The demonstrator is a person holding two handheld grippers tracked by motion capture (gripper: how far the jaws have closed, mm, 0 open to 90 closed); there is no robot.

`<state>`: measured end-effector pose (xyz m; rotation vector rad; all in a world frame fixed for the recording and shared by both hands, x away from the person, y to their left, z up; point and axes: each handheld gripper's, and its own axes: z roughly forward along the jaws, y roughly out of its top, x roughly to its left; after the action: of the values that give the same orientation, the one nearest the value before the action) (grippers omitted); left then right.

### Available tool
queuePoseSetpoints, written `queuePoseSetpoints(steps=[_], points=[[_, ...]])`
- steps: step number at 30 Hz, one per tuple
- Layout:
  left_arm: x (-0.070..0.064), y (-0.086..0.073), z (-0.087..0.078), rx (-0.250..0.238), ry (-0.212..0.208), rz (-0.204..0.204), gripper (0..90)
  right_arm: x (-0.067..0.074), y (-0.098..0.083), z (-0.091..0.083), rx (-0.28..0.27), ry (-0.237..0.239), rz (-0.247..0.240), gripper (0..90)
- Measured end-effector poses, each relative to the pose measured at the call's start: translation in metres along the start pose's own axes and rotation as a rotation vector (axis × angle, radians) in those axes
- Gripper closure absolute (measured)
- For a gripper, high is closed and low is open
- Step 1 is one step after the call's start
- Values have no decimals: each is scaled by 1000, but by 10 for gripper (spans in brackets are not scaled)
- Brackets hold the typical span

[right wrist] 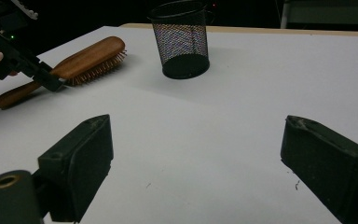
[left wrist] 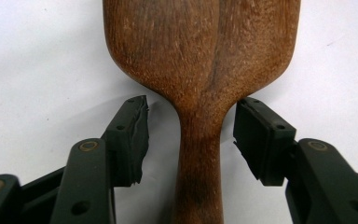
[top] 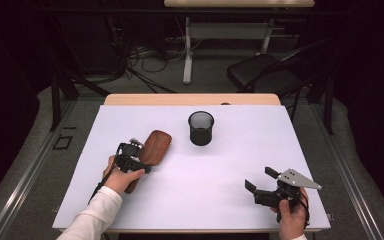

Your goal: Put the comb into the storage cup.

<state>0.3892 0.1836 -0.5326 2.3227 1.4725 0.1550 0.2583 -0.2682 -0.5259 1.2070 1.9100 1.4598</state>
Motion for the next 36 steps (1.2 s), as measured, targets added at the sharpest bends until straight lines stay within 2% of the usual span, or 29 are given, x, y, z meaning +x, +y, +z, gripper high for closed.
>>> queuePoseSetpoints(steps=[9, 18, 25, 36], points=[[-1, 0, 1, -2, 17, 22, 523, 0, 0, 1, -1, 4, 3, 100], [-2, -1, 0, -2, 15, 36, 615, -1, 0, 1, 0, 6, 4, 102], [-2, -2, 0, -4, 12, 32, 672, -1, 0, 1, 6, 8, 5, 103], [-2, -3, -1, -13, 8, 34, 700, -1, -1, 1, 8, 9, 5, 103]])
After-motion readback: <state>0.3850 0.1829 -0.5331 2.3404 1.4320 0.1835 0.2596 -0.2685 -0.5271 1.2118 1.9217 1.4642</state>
